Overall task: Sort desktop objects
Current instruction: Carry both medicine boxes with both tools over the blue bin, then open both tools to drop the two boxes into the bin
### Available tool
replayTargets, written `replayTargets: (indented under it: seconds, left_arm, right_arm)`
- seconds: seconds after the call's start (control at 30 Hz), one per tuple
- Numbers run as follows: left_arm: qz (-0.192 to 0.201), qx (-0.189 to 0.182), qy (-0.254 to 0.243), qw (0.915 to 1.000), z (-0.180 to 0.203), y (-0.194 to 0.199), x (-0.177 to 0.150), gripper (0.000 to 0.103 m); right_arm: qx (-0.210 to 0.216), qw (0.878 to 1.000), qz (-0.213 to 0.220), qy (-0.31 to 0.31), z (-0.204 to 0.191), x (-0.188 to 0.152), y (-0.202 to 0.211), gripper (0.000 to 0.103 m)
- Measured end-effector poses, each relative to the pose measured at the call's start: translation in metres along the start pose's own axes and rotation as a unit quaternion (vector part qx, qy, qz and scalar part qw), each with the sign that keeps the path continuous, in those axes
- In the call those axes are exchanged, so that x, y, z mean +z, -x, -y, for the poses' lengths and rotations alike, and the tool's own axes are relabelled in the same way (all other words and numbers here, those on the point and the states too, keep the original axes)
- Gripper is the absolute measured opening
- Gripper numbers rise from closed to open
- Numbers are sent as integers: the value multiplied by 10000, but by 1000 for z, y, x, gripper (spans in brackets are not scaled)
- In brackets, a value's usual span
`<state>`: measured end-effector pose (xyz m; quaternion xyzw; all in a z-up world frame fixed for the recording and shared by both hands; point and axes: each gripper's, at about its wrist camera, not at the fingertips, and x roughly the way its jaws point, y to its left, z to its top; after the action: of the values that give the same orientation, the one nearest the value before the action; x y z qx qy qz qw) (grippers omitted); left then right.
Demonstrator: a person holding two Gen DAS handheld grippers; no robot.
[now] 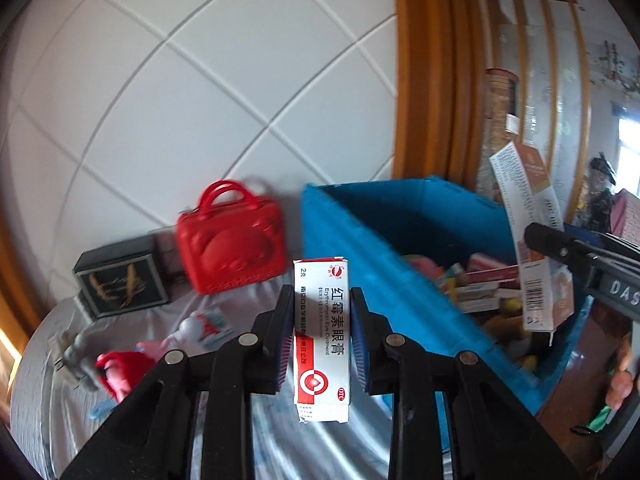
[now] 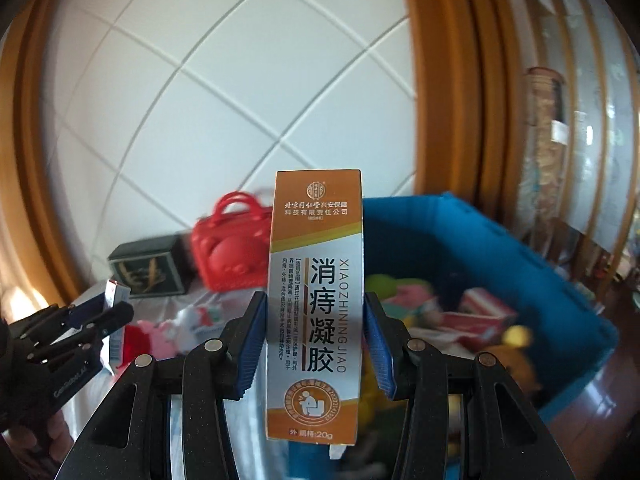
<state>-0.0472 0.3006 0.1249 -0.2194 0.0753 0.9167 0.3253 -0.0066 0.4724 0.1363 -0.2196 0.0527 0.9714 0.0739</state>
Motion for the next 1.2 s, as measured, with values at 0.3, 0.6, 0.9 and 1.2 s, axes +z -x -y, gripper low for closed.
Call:
replayTargets:
  seconds: [0.3,0.6,0.9,1.2]
  left_arm:
    - [-73,-374,-395,9985,114,-34,32,26]
    - [-528,-319,-642,9960,184,-77,36,26]
    - [-830,-235,-678,9940,201,-101,29,26]
    - [-978,-32,-690,9928,206,-111,25,26]
  right_arm:
    - [-476,9987,-113,-160,90,1,-8,46]
    - [-480,9978,-405,-208,144,-12,-34,46]
    - [-530,9957,-747,-144,162,-26,-61,46]
    - [-601,9933,-981,-46,170,-38,-78,46]
